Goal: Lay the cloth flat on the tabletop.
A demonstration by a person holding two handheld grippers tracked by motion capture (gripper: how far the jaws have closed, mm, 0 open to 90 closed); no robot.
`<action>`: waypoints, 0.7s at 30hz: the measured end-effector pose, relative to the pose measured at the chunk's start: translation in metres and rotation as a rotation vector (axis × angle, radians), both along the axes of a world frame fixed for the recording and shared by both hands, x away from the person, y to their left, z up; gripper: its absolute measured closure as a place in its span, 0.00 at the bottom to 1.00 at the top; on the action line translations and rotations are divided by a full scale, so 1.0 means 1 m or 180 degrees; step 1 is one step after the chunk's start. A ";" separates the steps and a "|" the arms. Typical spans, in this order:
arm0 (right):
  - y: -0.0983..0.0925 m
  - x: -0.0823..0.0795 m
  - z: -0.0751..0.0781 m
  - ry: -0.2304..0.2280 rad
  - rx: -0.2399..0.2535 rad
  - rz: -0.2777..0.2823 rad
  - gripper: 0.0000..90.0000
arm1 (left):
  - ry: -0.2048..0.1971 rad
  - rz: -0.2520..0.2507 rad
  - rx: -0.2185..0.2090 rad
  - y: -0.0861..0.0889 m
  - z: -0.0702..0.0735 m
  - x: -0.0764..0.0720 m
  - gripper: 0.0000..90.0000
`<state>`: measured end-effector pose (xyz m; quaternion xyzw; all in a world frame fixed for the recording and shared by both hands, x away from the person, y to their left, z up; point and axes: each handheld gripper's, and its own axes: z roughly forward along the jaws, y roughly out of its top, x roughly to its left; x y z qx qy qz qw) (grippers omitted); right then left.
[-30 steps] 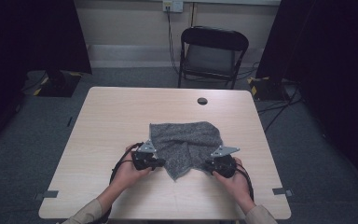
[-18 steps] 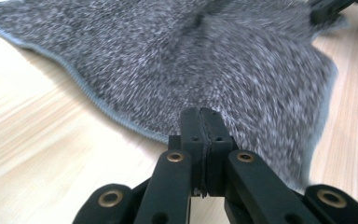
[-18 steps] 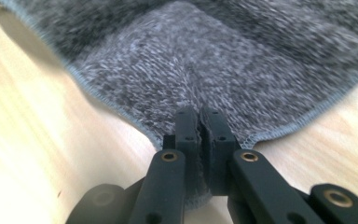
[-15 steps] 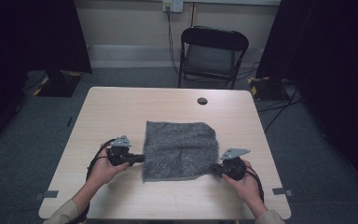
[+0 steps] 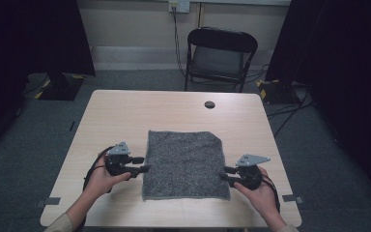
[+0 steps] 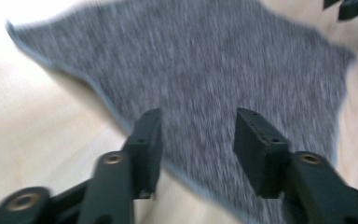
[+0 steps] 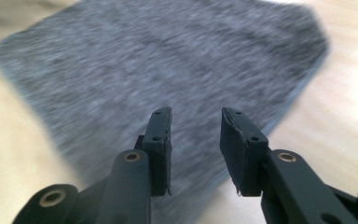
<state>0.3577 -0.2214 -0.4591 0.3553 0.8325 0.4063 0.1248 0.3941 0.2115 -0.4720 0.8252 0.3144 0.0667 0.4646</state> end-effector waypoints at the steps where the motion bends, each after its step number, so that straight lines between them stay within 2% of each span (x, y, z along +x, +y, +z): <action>1: 0.002 0.006 -0.001 -0.0034 -0.0043 -0.0034 0.73 | -0.0039 -0.0006 0.0042 -0.004 0.000 0.002 0.58; 5: 0.013 0.026 -0.012 -0.0049 -0.0158 -0.0056 0.75 | -0.0059 -0.0057 0.0099 -0.015 -0.007 0.009 0.60; 6: 0.018 0.030 -0.016 -0.0047 -0.0196 -0.0029 0.75 | -0.0026 -0.0086 0.0151 -0.022 -0.013 0.012 0.60; 9: 0.027 0.034 -0.022 -0.0060 -0.0348 0.0001 0.69 | 0.0003 -0.0135 0.0244 -0.027 -0.022 0.014 0.60; 11: 0.031 0.033 -0.025 -0.0061 -0.0411 0.0076 0.70 | 0.0026 -0.0178 0.0324 -0.027 -0.026 0.013 0.60; 12: 0.033 0.031 -0.026 -0.0060 -0.0467 0.0118 0.70 | -0.0024 -0.0205 0.0344 -0.026 -0.026 0.012 0.61; 13: 0.035 0.029 -0.027 -0.0056 -0.0527 0.0161 0.73 | -0.0001 -0.0202 0.0364 -0.024 -0.025 0.011 0.65; 15: 0.036 0.024 -0.028 -0.0039 -0.0506 0.0212 0.76 | 0.0130 -0.0216 0.0440 -0.018 -0.021 0.007 0.83; 16: 0.037 0.022 -0.028 0.0009 -0.0471 0.0229 0.78 | 0.0196 -0.0231 0.0447 -0.015 -0.020 0.004 0.88; 18: 0.038 0.015 -0.028 0.0084 -0.0403 0.0263 0.81 | 0.0221 -0.0290 0.0514 -0.009 -0.018 -0.003 0.94; 21: 0.042 0.001 -0.026 0.0255 -0.0334 0.0398 0.84 | 0.0238 -0.0367 0.0618 0.003 -0.015 -0.018 0.96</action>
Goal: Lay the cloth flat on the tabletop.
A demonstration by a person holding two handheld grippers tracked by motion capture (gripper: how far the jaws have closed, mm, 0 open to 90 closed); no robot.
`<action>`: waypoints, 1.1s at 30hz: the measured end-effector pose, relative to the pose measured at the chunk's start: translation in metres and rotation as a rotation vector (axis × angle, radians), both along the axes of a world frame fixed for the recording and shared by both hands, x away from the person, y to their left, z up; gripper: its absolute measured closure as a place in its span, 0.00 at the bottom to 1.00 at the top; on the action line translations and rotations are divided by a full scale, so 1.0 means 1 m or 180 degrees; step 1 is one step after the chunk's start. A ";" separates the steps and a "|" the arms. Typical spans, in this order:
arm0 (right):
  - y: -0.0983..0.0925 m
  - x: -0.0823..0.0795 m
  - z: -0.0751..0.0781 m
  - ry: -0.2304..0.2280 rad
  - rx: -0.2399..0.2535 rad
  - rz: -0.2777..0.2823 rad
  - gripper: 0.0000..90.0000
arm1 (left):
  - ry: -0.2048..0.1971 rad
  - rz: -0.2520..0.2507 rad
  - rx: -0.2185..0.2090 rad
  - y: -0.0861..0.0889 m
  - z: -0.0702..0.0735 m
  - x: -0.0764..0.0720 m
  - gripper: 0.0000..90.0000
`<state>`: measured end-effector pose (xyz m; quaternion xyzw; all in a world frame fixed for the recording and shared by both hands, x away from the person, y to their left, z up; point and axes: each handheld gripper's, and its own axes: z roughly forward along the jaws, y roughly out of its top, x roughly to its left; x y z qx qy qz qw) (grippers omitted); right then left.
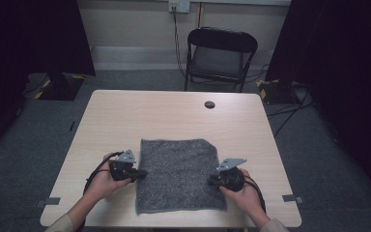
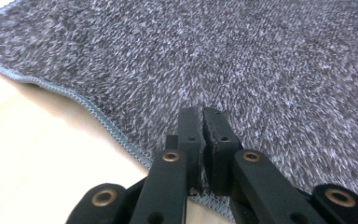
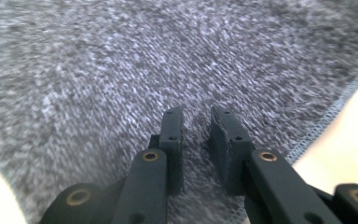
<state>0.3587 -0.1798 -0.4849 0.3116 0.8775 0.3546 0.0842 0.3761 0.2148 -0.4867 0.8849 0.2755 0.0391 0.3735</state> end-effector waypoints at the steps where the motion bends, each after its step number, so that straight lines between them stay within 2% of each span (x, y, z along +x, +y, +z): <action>1: 0.002 -0.006 0.001 0.0056 0.0019 0.0046 0.83 | 0.0007 -0.0012 -0.0003 0.002 0.001 -0.003 0.96; 2: 0.003 -0.008 0.002 0.0046 0.0005 0.0050 0.78 | -0.0001 -0.0017 -0.0019 0.005 0.002 -0.007 0.94; 3: 0.003 -0.009 0.004 -0.0006 0.0009 0.0006 0.75 | -0.0008 0.0003 -0.0095 0.007 0.003 -0.009 0.90; 4: 0.002 -0.007 0.007 -0.0094 0.0029 -0.0044 0.73 | -0.0046 0.0058 -0.0271 0.010 0.005 -0.010 0.82; 5: -0.002 -0.002 0.010 -0.0179 0.0092 -0.0166 0.72 | -0.0094 0.0098 -0.0366 0.011 0.007 -0.009 0.72; 6: -0.005 0.002 0.011 -0.0222 0.0137 -0.0256 0.71 | -0.0219 0.0181 -0.0409 0.012 0.009 -0.006 0.67; 8: -0.012 0.016 0.013 -0.0309 0.0277 -0.0508 0.66 | -0.0380 0.0290 -0.0443 0.013 0.011 -0.001 0.55; 10: -0.016 0.032 0.013 -0.0387 0.0372 -0.0709 0.66 | -0.0391 0.0350 -0.0535 0.014 0.008 0.007 0.55; 13: -0.014 0.052 0.010 -0.0460 0.0361 -0.0820 0.67 | -0.0460 0.0405 -0.0419 0.013 0.000 0.016 0.54; 14: -0.012 0.057 0.008 -0.0488 0.0322 -0.0837 0.67 | -0.0428 0.0435 -0.0444 0.013 -0.003 0.019 0.55; 16: -0.007 0.068 0.004 -0.0481 0.0339 -0.0865 0.67 | -0.0420 0.0469 -0.0450 0.012 -0.006 0.024 0.54; 18: 0.001 0.076 0.002 -0.0521 0.0237 -0.0853 0.68 | -0.0361 0.0494 -0.0471 0.011 -0.009 0.029 0.53; 20: 0.007 0.082 -0.002 -0.0456 0.0254 -0.0867 0.71 | -0.0386 0.0470 -0.0405 0.009 -0.011 0.031 0.53; 21: 0.011 0.084 -0.004 -0.0446 0.0193 -0.0865 0.73 | -0.0386 0.0459 -0.0357 0.008 -0.012 0.032 0.53; 22: 0.013 0.086 -0.006 -0.0437 0.0151 -0.0850 0.77 | -0.0390 0.0434 -0.0313 0.007 -0.012 0.032 0.53; 24: 0.017 0.088 -0.010 -0.0327 0.0122 -0.0823 0.84 | -0.0393 0.0422 -0.0318 0.005 -0.012 0.031 0.54; 27: 0.018 0.088 -0.009 -0.0252 0.0197 -0.0778 0.95 | -0.0377 0.0418 -0.0322 0.005 -0.012 0.029 0.54; 29: 0.018 0.086 -0.006 -0.0327 0.0211 -0.0756 0.96 | -0.0368 0.0416 -0.0315 0.004 -0.012 0.028 0.55; 31: 0.019 0.082 -0.003 -0.0376 0.0293 -0.0761 0.97 | -0.0383 0.0415 -0.0283 0.003 -0.012 0.028 0.56; 33: 0.022 0.077 0.002 -0.0472 0.0308 -0.0697 0.96 | -0.0384 0.0409 -0.0232 0.002 -0.012 0.028 0.56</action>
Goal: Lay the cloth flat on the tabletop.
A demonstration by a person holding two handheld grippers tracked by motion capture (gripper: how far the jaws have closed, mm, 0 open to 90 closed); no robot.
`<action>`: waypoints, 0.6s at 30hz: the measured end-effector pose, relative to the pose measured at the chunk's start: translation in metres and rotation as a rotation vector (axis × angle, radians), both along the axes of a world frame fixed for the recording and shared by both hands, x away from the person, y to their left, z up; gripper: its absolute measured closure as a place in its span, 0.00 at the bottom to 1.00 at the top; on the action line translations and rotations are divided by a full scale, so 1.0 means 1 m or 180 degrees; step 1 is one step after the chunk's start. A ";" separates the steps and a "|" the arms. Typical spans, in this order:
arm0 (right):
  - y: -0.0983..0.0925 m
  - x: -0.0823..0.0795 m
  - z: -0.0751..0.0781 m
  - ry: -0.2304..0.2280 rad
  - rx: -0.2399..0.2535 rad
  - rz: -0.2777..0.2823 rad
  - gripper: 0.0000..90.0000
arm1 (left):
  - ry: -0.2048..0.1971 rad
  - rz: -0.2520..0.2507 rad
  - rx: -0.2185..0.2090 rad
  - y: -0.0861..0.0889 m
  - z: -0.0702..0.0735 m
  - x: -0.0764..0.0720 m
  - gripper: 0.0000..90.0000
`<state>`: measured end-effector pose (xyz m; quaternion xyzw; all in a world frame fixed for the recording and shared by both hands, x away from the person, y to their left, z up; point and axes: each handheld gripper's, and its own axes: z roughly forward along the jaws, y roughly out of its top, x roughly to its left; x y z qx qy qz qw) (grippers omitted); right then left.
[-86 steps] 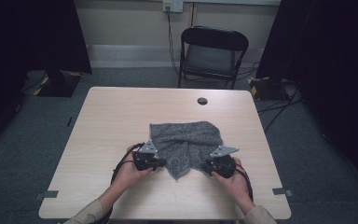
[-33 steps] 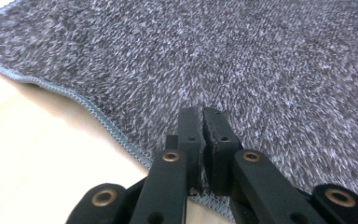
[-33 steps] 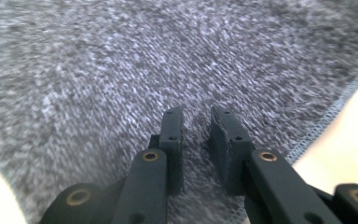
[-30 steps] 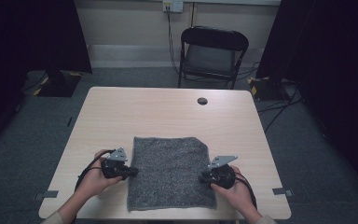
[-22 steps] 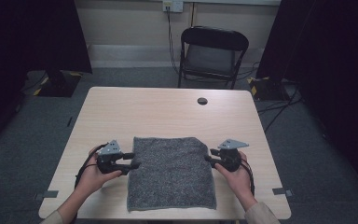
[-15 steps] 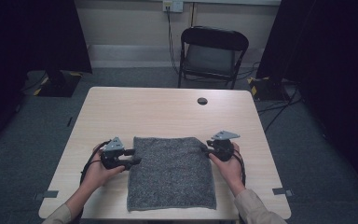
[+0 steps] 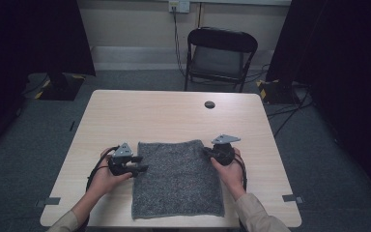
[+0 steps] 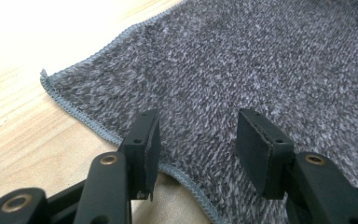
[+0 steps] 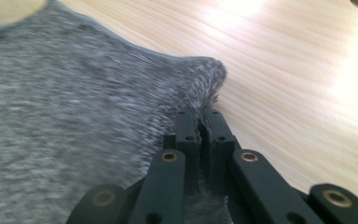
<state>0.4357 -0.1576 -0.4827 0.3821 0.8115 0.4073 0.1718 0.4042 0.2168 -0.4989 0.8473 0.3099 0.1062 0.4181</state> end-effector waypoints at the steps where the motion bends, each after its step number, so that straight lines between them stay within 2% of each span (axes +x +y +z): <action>1: 0.003 -0.003 0.002 -0.0026 0.0007 0.0070 0.96 | 0.0004 0.0000 0.0009 -0.001 0.000 0.000 0.55; 3: 0.011 -0.012 0.004 -0.0096 -0.0056 0.0267 0.94 | 0.0014 0.0007 -0.0002 -0.001 0.000 0.000 0.55; 5: 0.021 -0.024 0.001 -0.0086 -0.0143 0.0501 0.88 | 0.0010 0.0012 -0.0005 -0.001 0.000 0.000 0.55; 7: 0.027 -0.031 -0.002 -0.0049 -0.0179 0.0592 0.83 | 0.0006 0.0007 0.0004 -0.001 0.000 0.000 0.54; 12: 0.034 -0.037 -0.003 0.0030 -0.0135 0.0682 0.81 | 0.0003 0.0004 0.0015 -0.001 0.000 -0.001 0.54; 15: 0.035 -0.039 -0.005 0.0079 -0.0116 0.0726 0.72 | 0.0002 -0.0004 0.0014 -0.001 0.000 -0.001 0.53; 18: 0.033 -0.042 0.000 0.0055 -0.0027 0.0719 0.69 | 0.0005 -0.0002 0.0011 -0.001 0.000 -0.001 0.53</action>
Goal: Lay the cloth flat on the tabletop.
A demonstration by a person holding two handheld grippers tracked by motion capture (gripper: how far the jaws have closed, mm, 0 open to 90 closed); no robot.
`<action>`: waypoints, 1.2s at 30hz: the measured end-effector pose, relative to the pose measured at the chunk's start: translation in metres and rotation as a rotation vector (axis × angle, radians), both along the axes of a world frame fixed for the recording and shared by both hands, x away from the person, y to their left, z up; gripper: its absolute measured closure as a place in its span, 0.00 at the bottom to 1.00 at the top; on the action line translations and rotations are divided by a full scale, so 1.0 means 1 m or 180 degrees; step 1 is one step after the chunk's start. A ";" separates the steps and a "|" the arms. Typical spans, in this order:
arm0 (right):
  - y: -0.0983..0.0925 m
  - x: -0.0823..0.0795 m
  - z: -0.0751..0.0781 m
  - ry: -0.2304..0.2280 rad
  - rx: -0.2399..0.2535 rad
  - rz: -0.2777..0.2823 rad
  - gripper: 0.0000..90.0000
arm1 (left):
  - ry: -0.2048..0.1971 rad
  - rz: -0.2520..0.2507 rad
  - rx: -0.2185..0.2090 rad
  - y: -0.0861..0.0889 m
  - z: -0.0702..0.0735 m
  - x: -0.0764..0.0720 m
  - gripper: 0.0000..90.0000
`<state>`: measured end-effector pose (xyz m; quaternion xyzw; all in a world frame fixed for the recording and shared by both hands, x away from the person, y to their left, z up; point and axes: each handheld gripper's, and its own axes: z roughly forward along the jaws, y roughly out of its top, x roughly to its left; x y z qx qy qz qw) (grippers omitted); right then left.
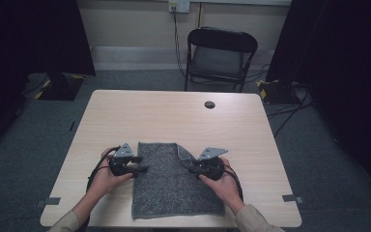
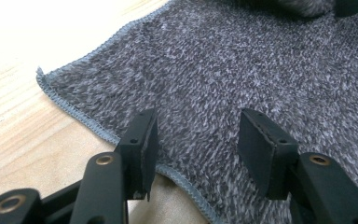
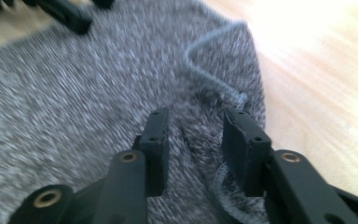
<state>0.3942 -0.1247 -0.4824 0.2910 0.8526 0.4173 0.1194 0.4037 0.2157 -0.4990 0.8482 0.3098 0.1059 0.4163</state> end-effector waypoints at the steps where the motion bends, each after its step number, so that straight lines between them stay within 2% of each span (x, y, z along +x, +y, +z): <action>1: -0.002 -0.001 0.003 -0.0003 0.0054 -0.0020 0.69 | 0.0001 0.0001 0.0002 0.000 0.000 0.000 0.53; 6: -0.010 0.008 0.010 0.0071 0.0328 -0.0141 0.70 | -0.0021 -0.0011 0.0017 -0.001 0.000 -0.001 0.53; 8: -0.011 0.015 0.012 0.0034 0.0372 -0.0208 0.70 | -0.0019 -0.0009 0.0016 -0.001 0.000 -0.001 0.53; 10: -0.013 0.022 0.014 0.0069 0.0503 -0.0262 0.71 | -0.0018 -0.0002 0.0012 -0.001 0.000 -0.001 0.53; 11: -0.013 0.022 0.014 0.0069 0.0503 -0.0262 0.71 | -0.0018 -0.0002 0.0012 -0.001 0.000 -0.001 0.53; 13: -0.013 0.032 0.011 0.0167 0.0562 -0.0334 0.74 | 0.0001 0.0001 0.0004 0.000 0.000 0.000 0.54; 15: -0.007 0.035 0.004 0.0191 0.0384 -0.0328 0.75 | 0.0003 0.0001 0.0002 0.000 0.000 0.000 0.54; 18: 0.003 0.033 -0.007 0.0277 0.0228 -0.0235 0.75 | 0.0005 0.0003 0.0002 0.000 0.000 0.000 0.54; 21: 0.012 0.027 -0.012 0.0241 0.0033 -0.0082 0.79 | -0.0005 -0.0001 0.0008 0.000 0.000 0.000 0.53; 23: 0.016 0.023 -0.012 0.0160 -0.0053 -0.0033 0.87 | -0.0020 0.0000 0.0015 -0.001 0.000 -0.001 0.53; 24: 0.016 0.023 -0.011 0.0149 -0.0056 -0.0027 0.91 | -0.0018 -0.0005 0.0016 -0.001 0.000 -0.001 0.53; 27: 0.013 0.023 -0.006 0.0116 0.0024 -0.0049 0.95 | -0.0020 -0.0005 0.0020 -0.001 0.000 -0.001 0.53; 31: -0.001 0.028 0.010 0.0046 0.0203 -0.0174 0.95 | -0.0027 -0.0008 0.0026 -0.001 0.000 -0.001 0.53; 33: -0.007 0.031 0.015 0.0008 0.0234 -0.0245 0.95 | -0.0021 0.0000 0.0019 -0.001 0.000 -0.001 0.54; 34: -0.024 0.040 0.026 -0.0059 0.0268 -0.0456 0.95 | -0.0020 0.0000 0.0017 -0.001 0.000 -0.001 0.53; 36: -0.038 0.049 0.033 -0.0116 0.0214 -0.0639 0.94 | -0.0021 -0.0001 0.0014 -0.001 0.000 -0.001 0.54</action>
